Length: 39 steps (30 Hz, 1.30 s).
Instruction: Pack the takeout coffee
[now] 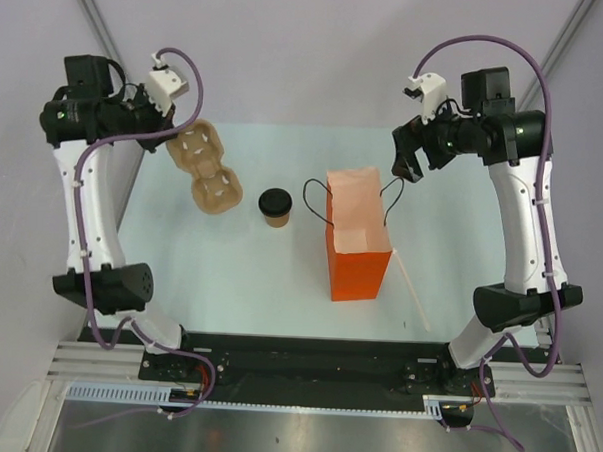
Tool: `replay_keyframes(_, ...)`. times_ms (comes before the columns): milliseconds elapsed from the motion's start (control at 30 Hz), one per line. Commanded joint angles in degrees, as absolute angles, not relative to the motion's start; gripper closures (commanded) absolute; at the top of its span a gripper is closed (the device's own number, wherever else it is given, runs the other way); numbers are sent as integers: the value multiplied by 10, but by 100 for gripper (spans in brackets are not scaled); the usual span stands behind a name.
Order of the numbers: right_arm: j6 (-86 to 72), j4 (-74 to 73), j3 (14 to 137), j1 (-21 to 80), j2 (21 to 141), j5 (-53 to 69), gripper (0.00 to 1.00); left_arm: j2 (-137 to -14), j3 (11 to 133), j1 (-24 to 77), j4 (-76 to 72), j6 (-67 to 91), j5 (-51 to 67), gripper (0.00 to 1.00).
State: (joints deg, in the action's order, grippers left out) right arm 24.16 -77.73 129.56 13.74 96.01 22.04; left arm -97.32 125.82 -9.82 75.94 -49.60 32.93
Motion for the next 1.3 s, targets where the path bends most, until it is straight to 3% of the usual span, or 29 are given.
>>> replay_keyframes(0,276,-780,1324,136,940,248,0,-917,1292,-79,804,-397,402,100)
replay_keyframes(300,402,-740,1361,191,1019,235,3,-772,1154,-52,661,-264,438,100)
replay_keyframes(600,463,-747,1376,239,1109,228,14,-692,1023,-54,596,-232,441,100)
replay_keyframes(767,476,-785,1375,246,1148,255,27,-658,968,-54,550,-215,437,100)
replay_keyframes(867,470,-812,1379,250,1176,254,46,-656,965,-54,534,-199,442,100)
replay_keyframes(900,468,-817,1382,250,1180,257,60,-656,966,-54,526,-190,446,100)
replay_keyframes(967,453,-826,1387,250,1186,258,76,-658,967,-54,518,-181,449,100)
replay_keyframes(1000,445,-829,1390,250,1189,258,93,-659,969,-54,513,-177,452,100)
replay_keyframes(1033,428,-831,1392,250,1189,258,100,-663,970,-54,512,-174,453,100)
replay_keyframes(1267,329,-868,1408,252,1186,294,100,-678,995,-59,472,-134,472,100)
